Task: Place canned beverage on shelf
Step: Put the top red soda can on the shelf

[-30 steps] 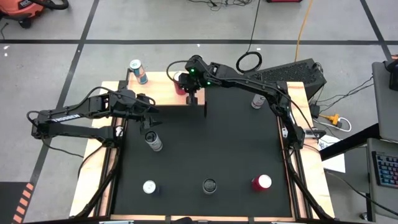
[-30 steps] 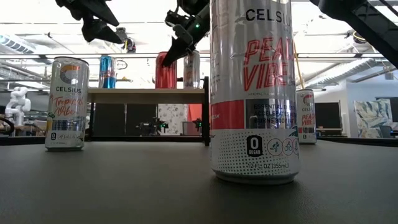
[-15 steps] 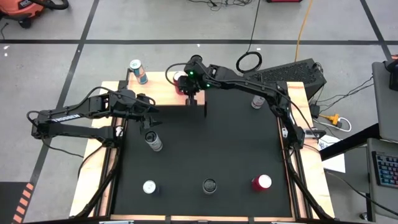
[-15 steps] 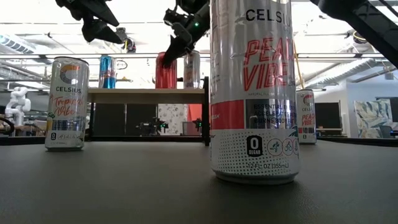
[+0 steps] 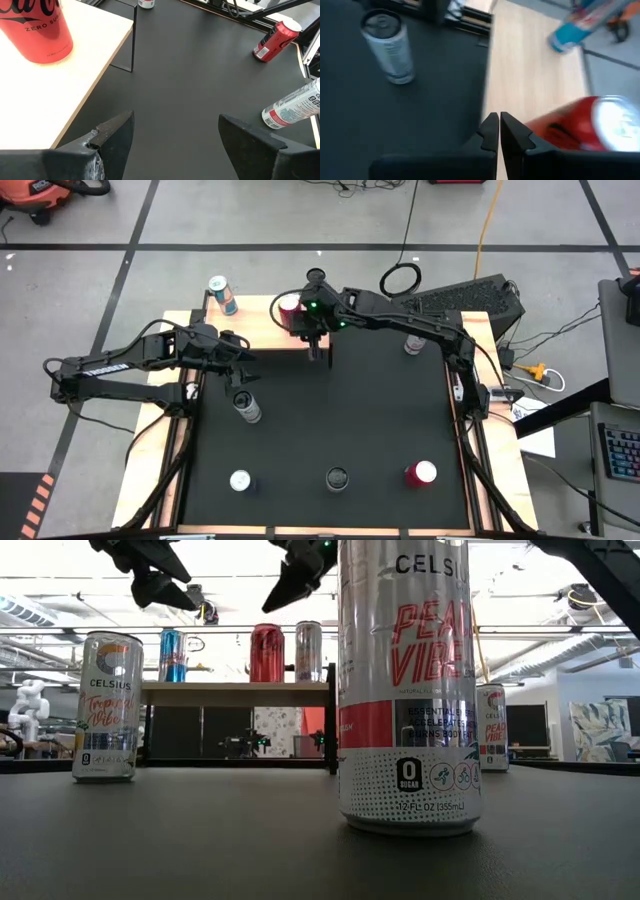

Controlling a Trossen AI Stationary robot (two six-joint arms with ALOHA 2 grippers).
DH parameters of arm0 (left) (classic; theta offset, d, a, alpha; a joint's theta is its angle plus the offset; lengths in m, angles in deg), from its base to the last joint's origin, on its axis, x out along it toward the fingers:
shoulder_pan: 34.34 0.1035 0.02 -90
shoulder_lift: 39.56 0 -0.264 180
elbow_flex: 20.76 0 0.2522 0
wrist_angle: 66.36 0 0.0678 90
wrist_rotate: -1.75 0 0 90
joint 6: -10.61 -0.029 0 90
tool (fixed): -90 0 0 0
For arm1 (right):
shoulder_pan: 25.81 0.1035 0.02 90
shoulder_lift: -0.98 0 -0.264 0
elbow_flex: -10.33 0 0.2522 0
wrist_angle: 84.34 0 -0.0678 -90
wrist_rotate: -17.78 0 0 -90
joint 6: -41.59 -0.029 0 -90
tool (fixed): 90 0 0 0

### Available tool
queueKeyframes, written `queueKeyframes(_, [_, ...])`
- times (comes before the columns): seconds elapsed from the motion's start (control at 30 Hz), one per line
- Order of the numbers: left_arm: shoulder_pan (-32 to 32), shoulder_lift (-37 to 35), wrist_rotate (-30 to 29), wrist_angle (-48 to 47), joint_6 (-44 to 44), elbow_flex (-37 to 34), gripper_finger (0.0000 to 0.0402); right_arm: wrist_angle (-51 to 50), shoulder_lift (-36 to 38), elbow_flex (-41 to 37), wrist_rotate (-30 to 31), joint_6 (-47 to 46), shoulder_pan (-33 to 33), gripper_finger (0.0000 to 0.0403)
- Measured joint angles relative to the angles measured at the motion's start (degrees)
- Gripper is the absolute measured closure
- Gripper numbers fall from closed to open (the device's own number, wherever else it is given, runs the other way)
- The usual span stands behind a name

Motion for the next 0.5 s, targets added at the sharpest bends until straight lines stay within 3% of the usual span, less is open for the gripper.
queueKeyframes(0.17, [0.00, -0.02, 0.00, 0.04, 0.02, 0.00, 0.0110, -1.80, 0.00, 6.25, 1.11, 1.91, -0.41, 0.0403])
queueKeyframes(0.5, [0.14, 0.00, -0.67, 0.39, -0.52, 0.00, 0.0110, 4.12, 0.94, 6.46, 0.99, 2.04, -2.43, 0.0403])
